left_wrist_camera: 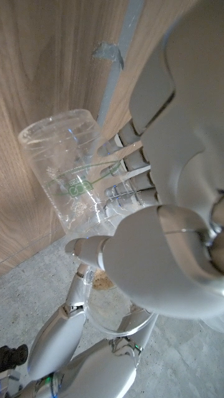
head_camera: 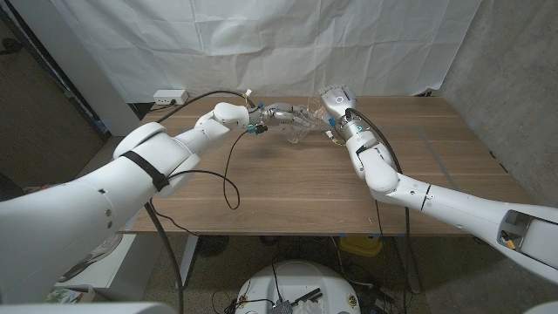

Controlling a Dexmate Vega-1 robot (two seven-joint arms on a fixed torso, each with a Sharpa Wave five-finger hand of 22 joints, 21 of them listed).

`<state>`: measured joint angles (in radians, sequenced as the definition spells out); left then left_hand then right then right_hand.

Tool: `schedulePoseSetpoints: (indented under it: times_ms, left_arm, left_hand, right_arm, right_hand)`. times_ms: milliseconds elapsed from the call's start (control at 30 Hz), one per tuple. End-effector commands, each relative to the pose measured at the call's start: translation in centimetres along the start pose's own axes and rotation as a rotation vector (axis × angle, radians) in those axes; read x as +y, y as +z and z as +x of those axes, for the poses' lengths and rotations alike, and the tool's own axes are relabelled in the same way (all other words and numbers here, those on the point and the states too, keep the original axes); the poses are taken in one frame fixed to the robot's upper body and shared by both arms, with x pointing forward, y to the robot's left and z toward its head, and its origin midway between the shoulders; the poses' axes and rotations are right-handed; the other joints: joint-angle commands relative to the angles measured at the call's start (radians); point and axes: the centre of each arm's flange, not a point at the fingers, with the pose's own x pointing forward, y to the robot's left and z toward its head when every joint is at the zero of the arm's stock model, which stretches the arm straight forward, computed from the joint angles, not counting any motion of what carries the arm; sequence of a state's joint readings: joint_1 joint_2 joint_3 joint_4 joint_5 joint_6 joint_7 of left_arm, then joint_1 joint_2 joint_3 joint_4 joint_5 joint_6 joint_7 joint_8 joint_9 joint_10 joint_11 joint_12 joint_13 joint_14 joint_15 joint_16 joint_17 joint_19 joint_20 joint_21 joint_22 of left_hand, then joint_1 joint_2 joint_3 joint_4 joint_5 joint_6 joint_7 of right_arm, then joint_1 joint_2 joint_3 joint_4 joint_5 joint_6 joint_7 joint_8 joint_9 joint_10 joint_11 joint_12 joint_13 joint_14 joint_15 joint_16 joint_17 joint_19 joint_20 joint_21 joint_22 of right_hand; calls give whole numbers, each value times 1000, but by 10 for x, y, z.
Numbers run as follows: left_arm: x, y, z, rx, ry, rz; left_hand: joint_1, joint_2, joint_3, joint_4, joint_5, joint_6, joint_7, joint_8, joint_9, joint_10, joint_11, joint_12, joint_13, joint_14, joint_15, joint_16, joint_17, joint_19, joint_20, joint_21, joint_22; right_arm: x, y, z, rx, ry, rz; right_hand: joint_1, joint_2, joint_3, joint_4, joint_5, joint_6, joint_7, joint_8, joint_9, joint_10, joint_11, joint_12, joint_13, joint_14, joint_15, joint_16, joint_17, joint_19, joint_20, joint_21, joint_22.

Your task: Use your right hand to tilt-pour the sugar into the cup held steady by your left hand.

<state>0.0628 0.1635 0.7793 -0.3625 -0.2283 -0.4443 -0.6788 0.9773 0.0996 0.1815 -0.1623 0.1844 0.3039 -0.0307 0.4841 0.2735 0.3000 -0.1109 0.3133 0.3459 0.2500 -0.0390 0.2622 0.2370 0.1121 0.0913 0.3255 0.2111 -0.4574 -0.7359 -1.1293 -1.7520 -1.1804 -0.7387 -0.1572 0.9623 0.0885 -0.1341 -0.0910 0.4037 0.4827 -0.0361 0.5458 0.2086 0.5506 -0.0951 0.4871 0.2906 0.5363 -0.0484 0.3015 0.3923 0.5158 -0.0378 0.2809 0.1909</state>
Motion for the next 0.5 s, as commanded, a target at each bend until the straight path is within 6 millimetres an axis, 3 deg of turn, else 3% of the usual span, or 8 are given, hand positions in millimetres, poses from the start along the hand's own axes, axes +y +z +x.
schedulePoseSetpoints:
  times_ms: [33,500]
  left_arm:
    - [-1,4,7,12,10,1]
    - [-8,16,-3,-100,-76,8]
  left_hand:
    - [-20,25,29,18,1,8,-5,6,4,9,3,0,6,13,-47,3,3,1,-7,8,4]
    - [-8,13,28,9,2,20,-16,9,2,17,-8,-2,7,18,-62,2,-2,6,-14,11,3]
  right_arm:
    - [-2,-1,3,-15,-1,-8]
    - [0,-1,5,-9,3,-9]
  right_hand:
    - [0,8,-13,3,5,83,-85,6,3,5,-5,0,2,3,-158,-2,6,4,-11,-3,3]
    - [-8,9,-23,10,6,88,-83,6,3,7,-7,-4,4,5,-159,-10,8,5,-13,-4,3]
